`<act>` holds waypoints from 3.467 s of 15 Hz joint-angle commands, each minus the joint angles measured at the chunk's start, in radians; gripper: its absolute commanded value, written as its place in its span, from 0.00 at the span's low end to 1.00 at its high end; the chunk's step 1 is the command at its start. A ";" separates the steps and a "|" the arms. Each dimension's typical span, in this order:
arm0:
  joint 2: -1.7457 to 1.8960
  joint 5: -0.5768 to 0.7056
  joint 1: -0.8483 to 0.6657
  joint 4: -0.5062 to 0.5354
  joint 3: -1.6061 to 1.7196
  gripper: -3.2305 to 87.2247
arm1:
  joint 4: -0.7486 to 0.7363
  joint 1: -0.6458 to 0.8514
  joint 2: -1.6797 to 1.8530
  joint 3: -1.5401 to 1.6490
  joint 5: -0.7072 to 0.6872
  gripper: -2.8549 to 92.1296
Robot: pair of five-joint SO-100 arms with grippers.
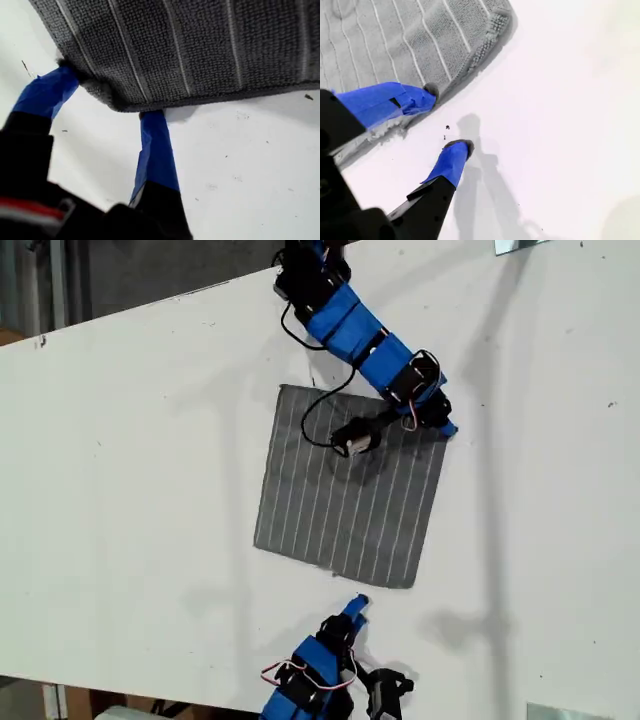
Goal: Grasp corners of a square towel and fold twice.
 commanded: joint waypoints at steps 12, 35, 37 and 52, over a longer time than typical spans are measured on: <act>-0.287 0.089 0.038 0.100 -0.367 0.24 | 0.075 0.118 -0.003 -0.121 -0.094 0.03; -0.954 0.351 0.025 0.517 -1.430 0.03 | 0.339 0.140 0.242 -0.236 -0.115 0.03; -0.954 0.426 -0.023 0.623 -1.598 0.03 | 0.373 0.173 0.319 -0.230 -0.143 0.03; -1.072 0.623 -0.741 0.615 -1.480 0.03 | 0.318 0.767 0.922 0.687 -0.137 0.03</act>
